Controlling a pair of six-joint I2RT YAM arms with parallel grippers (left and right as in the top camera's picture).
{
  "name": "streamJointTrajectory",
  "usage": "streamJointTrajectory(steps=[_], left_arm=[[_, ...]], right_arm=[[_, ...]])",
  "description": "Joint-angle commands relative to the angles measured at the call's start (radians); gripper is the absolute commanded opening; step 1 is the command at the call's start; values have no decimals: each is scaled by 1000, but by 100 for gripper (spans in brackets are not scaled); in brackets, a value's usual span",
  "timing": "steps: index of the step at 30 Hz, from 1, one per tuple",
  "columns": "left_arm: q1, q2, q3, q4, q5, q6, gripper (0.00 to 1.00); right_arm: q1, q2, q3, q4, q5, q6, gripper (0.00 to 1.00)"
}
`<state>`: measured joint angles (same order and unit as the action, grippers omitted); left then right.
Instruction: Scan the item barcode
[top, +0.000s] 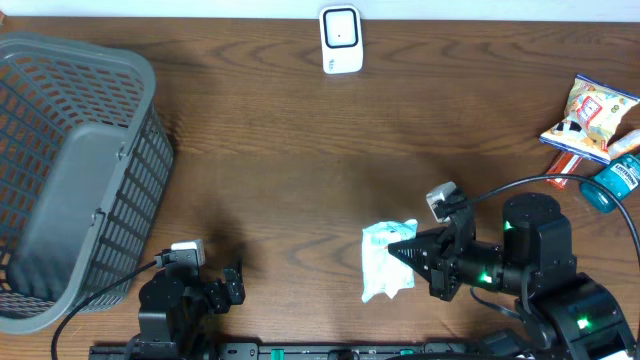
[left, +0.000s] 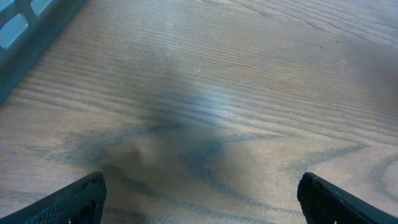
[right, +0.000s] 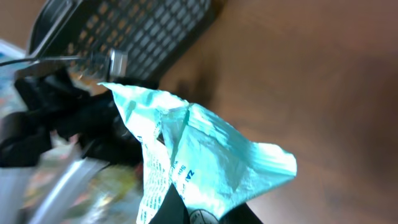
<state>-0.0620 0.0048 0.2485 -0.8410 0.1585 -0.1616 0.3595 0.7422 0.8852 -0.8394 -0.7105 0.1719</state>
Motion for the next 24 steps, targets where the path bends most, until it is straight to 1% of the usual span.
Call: streamJointTrajectory(steps=[1, 3, 5, 8, 11, 16, 18, 21, 24], left_arm=[[-4, 0, -18, -45, 6, -9, 98], [-4, 0, -18, -45, 6, -9, 98], [-4, 0, -18, -45, 6, -9, 98], [-4, 0, -18, -45, 6, -9, 98], [-4, 0, -18, -45, 6, -9, 98], [-4, 0, -18, -45, 6, -9, 98], [-4, 0, -18, -45, 6, -9, 98], [-4, 0, -18, -45, 6, -9, 98], [-4, 0, -18, -45, 6, -9, 98]], right_arm=[[9, 14, -60, 98, 136, -110, 1], [9, 38, -111, 211, 216, -110, 1], [9, 74, -172, 362, 267, -110, 1], [9, 173, -267, 672, 283, -114, 1], [9, 310, -326, 975, 283, -175, 1], [9, 602, -330, 1447, 303, -354, 1], [9, 740, -325, 1668, 330, -443, 1], [9, 931, -287, 1955, 399, -549, 1], [9, 1073, -209, 2118, 493, -591, 1]])
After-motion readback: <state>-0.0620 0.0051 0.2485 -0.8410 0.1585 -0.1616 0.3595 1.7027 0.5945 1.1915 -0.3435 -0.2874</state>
